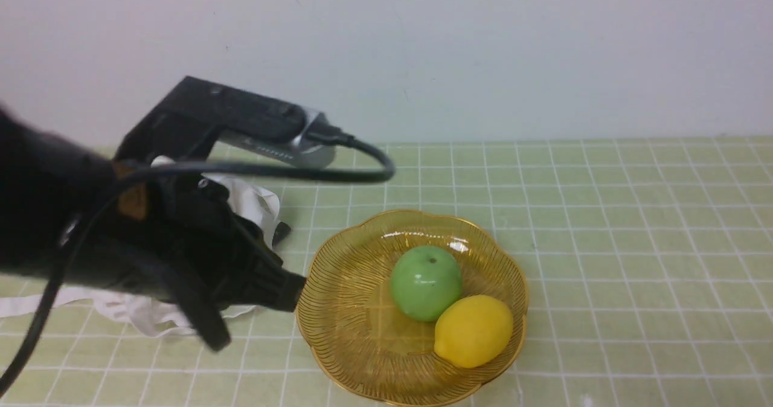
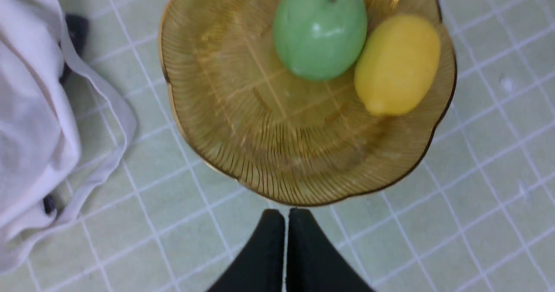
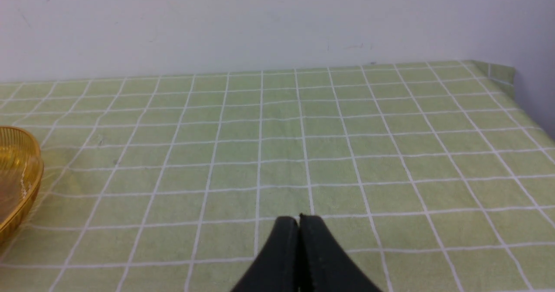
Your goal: Take the fruit out of the bag on the green coffee tablecloth and place them on the plate.
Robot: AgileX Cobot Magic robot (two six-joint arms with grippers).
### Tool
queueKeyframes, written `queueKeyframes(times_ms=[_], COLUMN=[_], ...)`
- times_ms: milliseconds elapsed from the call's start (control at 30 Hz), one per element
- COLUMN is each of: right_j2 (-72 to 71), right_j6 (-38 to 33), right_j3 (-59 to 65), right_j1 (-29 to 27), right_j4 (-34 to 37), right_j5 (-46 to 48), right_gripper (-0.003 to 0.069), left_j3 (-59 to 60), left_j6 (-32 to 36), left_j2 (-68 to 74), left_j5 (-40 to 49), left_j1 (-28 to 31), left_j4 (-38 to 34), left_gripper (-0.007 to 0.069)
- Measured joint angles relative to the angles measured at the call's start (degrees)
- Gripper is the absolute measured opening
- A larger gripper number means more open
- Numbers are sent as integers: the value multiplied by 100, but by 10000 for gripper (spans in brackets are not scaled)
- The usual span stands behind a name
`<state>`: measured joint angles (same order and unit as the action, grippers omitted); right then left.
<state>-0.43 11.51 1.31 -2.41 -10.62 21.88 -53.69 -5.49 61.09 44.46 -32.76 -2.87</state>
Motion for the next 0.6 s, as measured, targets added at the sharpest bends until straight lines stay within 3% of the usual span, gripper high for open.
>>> queueKeyframes(times_ms=[200, 600], right_j2=[0, 0], right_j6=[0, 0], right_j3=[0, 0], right_j1=[0, 0], right_j4=[0, 0], right_j5=[0, 0], right_gripper=[-15, -15], left_j3=[1036, 1249], left_j6=[-36, -36], left_j2=[-1092, -1665], left_j5=[-1152, -880], left_j1=[0, 0], left_j4=[5, 28], left_gripper=[-8, -8])
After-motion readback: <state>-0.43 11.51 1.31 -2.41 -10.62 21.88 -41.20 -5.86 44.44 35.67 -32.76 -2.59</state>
